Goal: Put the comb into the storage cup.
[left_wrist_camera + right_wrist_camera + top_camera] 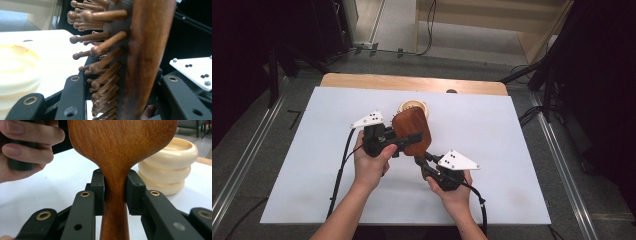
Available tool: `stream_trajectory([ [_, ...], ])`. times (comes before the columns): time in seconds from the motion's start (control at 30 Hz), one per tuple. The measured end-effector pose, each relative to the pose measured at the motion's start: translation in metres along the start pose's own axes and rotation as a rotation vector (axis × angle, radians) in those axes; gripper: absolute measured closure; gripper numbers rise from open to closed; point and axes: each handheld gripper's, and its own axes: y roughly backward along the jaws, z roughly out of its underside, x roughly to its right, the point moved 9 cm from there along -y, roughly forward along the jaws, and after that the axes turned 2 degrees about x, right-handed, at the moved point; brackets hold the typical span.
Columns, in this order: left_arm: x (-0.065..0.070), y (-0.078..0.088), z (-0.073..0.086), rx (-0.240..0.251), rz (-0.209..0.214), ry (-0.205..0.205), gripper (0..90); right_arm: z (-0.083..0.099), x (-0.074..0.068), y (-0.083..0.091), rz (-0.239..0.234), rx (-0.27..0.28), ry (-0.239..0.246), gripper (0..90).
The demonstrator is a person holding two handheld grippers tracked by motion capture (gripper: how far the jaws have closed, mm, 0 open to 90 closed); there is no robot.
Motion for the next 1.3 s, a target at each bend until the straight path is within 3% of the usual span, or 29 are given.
stream_trajectory([
  [0.13, 0.001, 0.003, -0.004, 0.004, -0.026, -0.032, 59.3, -0.002, 0.001, 0.001, -0.016, 0.006, -0.012, 60.5],
  [0.17, 0.001, 0.004, -0.005, 0.007, -0.025, -0.027, 59.8, -0.005, 0.001, 0.003, -0.03, 0.014, -0.015, 51.6],
  [0.2, 0.001, 0.004, -0.006, 0.01, -0.02, -0.023, 59.8, -0.005, 0.001, 0.003, -0.03, 0.014, -0.015, 51.6],
  [0.3, -0.001, 0.006, -0.008, 0.01, -0.034, -0.031, 59.9, -0.007, 0.004, 0.007, -0.04, 0.015, -0.018, 38.5],
  [0.33, -0.003, 0.007, -0.009, 0.013, -0.039, -0.031, 59.9, -0.008, 0.007, 0.011, -0.028, 0.019, -0.016, 28.5],
  [0.37, -0.004, 0.008, -0.01, 0.014, -0.043, -0.034, 59.9, -0.008, 0.007, 0.011, -0.028, 0.019, -0.016, 28.5],
  [0.4, -0.006, 0.009, -0.011, 0.014, -0.047, -0.034, 59.9, -0.008, 0.011, 0.016, -0.019, 0.014, -0.009, 15.2],
  [0.6, -0.01, 0.013, -0.016, 0.024, -0.06, -0.038, 60.0, -0.007, 0.026, 0.035, -0.011, 0.034, -0.026, 0.0],
  [0.67, -0.011, 0.014, -0.017, 0.027, -0.059, -0.038, 60.0, -0.003, 0.039, 0.047, -0.002, 0.048, -0.05, 0.0],
  [0.93, -0.014, 0.017, -0.024, 0.039, -0.067, -0.042, 59.9, 0.014, 0.067, 0.073, 0.054, 0.034, -0.052, 0.0],
  [1.3, -0.02, 0.02, -0.037, 0.065, -0.085, -0.036, 59.8, 0.038, 0.099, 0.114, 0.143, 0.03, -0.064, 0.0],
])
